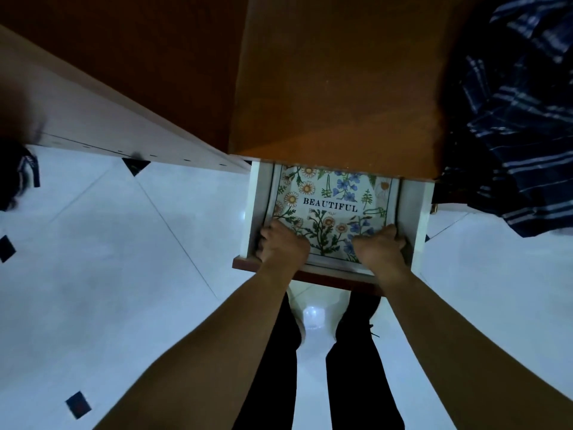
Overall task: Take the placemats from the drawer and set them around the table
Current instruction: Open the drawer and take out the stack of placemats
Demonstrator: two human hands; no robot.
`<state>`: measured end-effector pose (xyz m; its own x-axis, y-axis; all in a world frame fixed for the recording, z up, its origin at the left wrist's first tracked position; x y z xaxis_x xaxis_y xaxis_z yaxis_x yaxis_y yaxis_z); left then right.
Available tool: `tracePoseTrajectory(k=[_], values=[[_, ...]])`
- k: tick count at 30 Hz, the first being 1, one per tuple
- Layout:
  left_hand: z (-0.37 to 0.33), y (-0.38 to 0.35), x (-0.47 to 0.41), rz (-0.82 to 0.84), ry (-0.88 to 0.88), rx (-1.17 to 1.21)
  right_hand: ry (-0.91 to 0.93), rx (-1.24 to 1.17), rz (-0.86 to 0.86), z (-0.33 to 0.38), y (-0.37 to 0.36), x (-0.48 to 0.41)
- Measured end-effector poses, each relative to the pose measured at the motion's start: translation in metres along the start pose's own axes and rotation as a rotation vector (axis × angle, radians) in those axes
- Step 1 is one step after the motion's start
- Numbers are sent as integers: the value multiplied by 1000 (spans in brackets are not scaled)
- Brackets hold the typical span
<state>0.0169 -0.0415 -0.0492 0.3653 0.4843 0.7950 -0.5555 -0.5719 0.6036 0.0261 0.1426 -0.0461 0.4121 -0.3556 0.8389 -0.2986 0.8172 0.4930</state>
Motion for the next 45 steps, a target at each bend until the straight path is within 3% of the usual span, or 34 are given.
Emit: tracePoseTrajectory(k=[11, 18, 24, 28, 32, 36, 39, 45], values=[[5, 10, -9, -81, -21, 206, -84, -45, 51, -4, -4, -16], [15, 7, 2, -256, -112, 402, -84, -165, 134, -1, -6, -27], [12, 11, -2, -167, -93, 420, -99, -93, 195, -4, 2, -27], [13, 12, -1, -153, -108, 403, -146, -281, 206, -6, 7, -29], [19, 18, 9, -222, -233, 409, -109, -500, 87, -11, 12, -17], [37, 28, 39, -329, -462, 391, 49, -523, 18, -21, 28, 8], [52, 36, 54, -217, -395, 437, 119, -486, -64, -31, 45, 27], [48, 66, 69, 357, 129, 492, 142, -339, -101, -44, 73, 63]])
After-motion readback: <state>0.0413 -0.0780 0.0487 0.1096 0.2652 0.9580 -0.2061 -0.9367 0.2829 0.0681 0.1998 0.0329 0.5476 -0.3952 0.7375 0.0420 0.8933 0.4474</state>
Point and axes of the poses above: each hand's wrist, its own x-axis away from the middle knuckle, its own y-axis out of the back of the hand, z = x × y, the point moved 2 cm from there along -x, towards the middle knuckle, and after that the axes turned 8 degrees about y, right-handed, at the moved point
